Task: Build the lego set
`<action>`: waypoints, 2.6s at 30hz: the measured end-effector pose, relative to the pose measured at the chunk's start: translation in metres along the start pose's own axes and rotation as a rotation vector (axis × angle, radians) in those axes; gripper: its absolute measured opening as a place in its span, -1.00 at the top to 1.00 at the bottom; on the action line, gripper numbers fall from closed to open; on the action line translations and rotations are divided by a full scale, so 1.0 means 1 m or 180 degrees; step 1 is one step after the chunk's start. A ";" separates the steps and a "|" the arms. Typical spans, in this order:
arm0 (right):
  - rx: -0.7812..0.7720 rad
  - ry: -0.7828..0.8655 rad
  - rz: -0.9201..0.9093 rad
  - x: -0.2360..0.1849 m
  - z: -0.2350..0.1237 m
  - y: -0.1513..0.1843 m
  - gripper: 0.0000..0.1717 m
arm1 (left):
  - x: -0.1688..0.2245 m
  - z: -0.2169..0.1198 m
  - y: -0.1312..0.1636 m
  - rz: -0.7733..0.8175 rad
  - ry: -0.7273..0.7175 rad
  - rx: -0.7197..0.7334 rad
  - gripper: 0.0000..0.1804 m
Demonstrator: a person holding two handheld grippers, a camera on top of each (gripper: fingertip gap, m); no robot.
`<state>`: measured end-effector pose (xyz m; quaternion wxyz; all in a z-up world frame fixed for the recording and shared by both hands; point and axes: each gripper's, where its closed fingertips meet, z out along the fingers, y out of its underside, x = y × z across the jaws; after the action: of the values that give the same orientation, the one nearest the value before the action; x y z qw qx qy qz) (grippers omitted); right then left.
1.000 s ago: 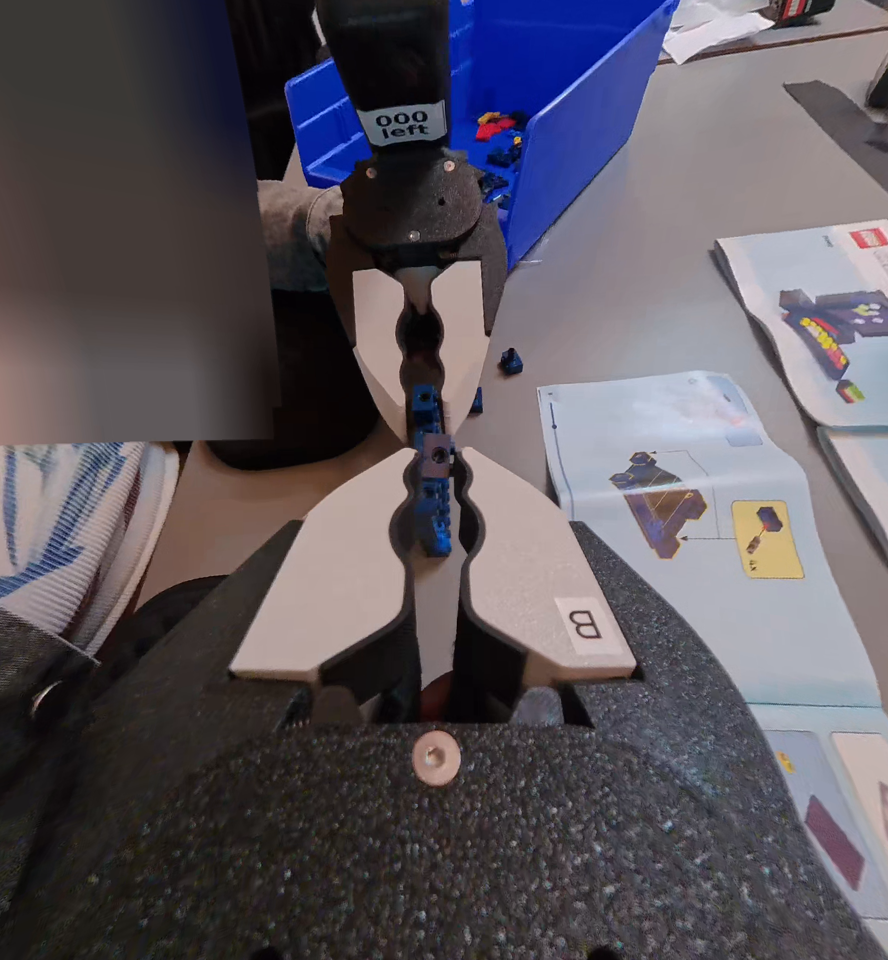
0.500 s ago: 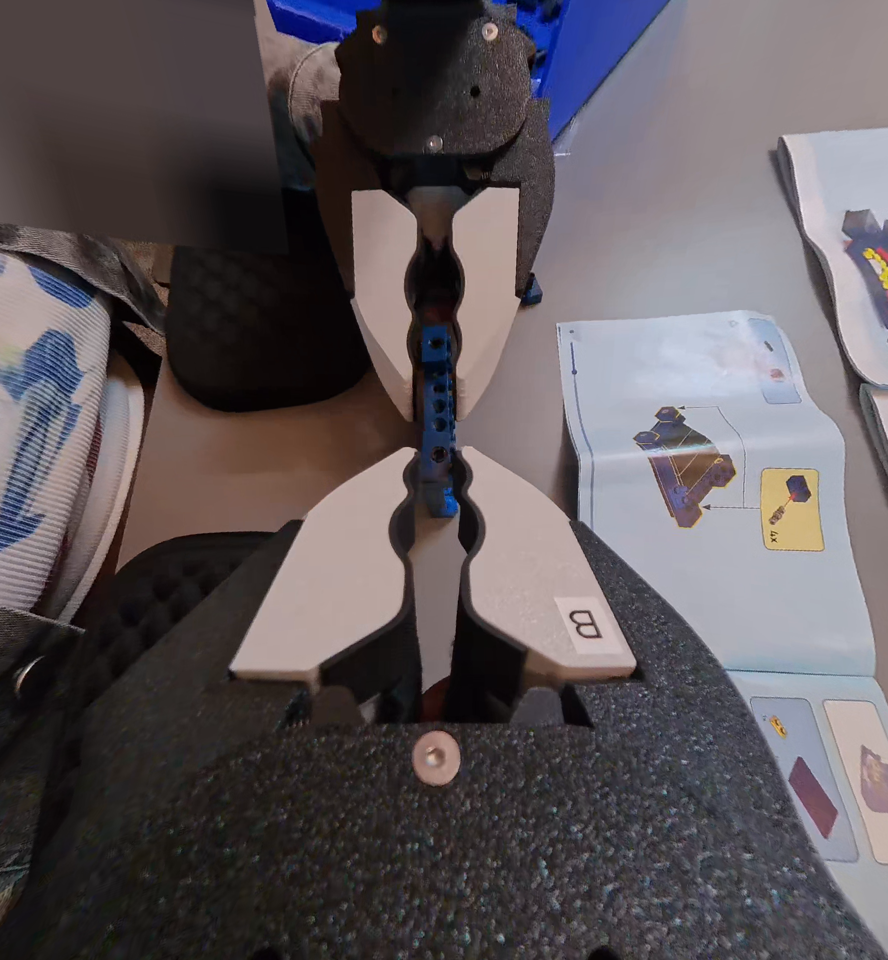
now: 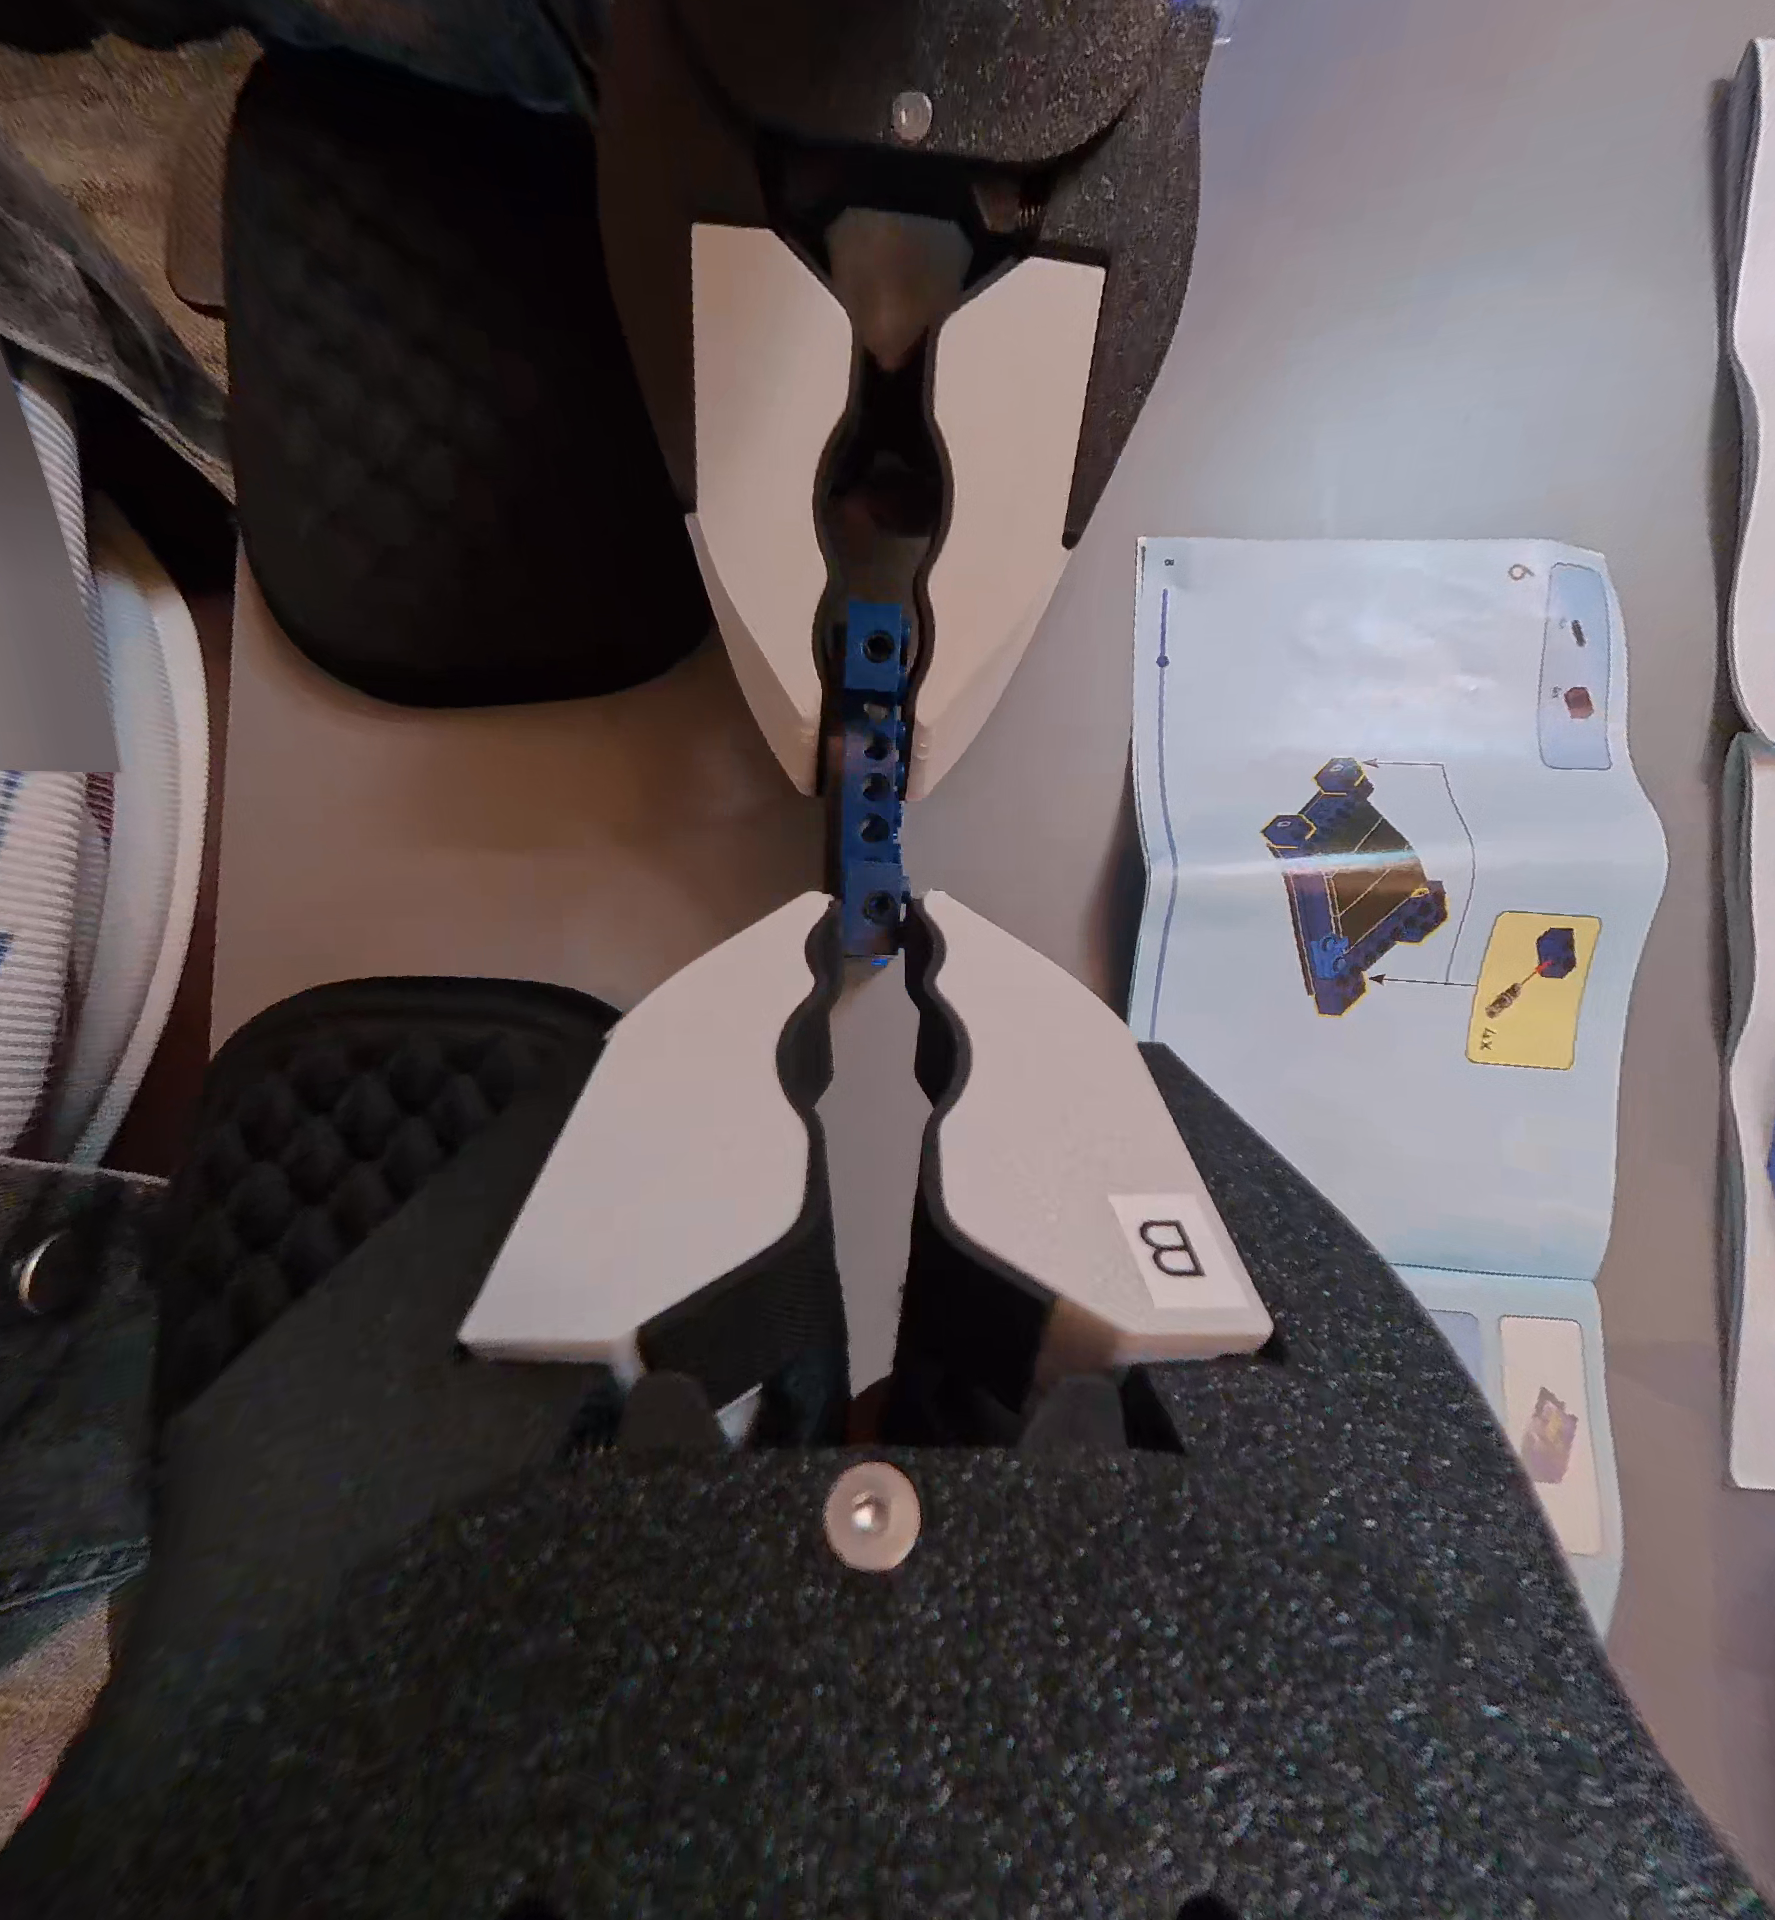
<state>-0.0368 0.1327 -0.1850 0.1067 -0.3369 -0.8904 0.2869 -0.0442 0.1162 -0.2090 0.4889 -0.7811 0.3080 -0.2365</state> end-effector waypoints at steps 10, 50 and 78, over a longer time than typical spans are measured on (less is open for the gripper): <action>-0.0150 0.0040 -0.0073 -0.003 0.005 0.004 0.86 | 0.003 0.001 0.000 -0.0036 0.0061 0.0000 0.84; 0.0616 -0.0154 -0.0078 -0.012 0.000 -0.028 0.89 | 0.004 0.001 0.000 0.0073 0.0007 0.0000 0.83; 0.0453 -0.0422 -0.0270 -0.008 0.026 -0.041 0.99 | 0.007 0.004 0.007 0.0042 0.0069 -0.0177 0.87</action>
<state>-0.0627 0.0910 -0.1817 0.0833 -0.2708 -0.8863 0.3664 -0.0381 0.1119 -0.2163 0.4652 -0.7898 0.3249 -0.2331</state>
